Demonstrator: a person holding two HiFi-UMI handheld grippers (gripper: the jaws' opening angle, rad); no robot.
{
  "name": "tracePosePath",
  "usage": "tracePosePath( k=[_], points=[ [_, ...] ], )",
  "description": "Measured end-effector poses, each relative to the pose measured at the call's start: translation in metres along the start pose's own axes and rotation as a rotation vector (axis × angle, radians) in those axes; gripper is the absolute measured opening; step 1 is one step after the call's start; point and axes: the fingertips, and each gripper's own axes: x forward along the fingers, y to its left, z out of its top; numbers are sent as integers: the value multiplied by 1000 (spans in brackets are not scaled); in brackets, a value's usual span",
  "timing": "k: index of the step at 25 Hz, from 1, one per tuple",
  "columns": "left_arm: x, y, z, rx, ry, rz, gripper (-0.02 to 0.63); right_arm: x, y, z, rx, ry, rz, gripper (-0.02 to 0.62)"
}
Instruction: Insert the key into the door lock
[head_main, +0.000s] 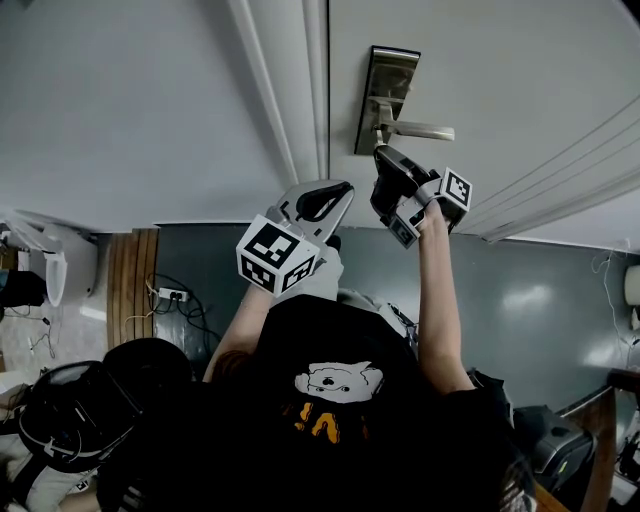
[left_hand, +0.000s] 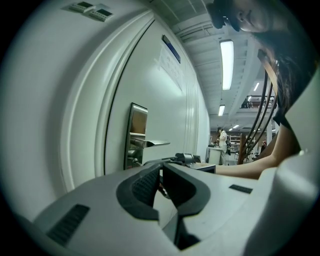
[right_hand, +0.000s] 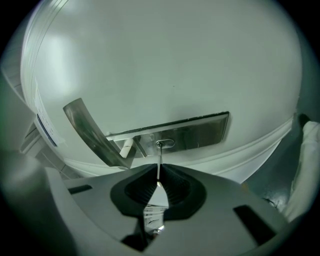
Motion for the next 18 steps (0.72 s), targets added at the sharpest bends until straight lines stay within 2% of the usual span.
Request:
tracePosePath(
  k=[9,18],
  points=[
    [-4,-1,10,-4,-6,8,23,6,7,6,32,-73,80,31],
    [-4,3,9,-9,-3,9,23,7,7,8,-33,-111,73,34]
  ],
)
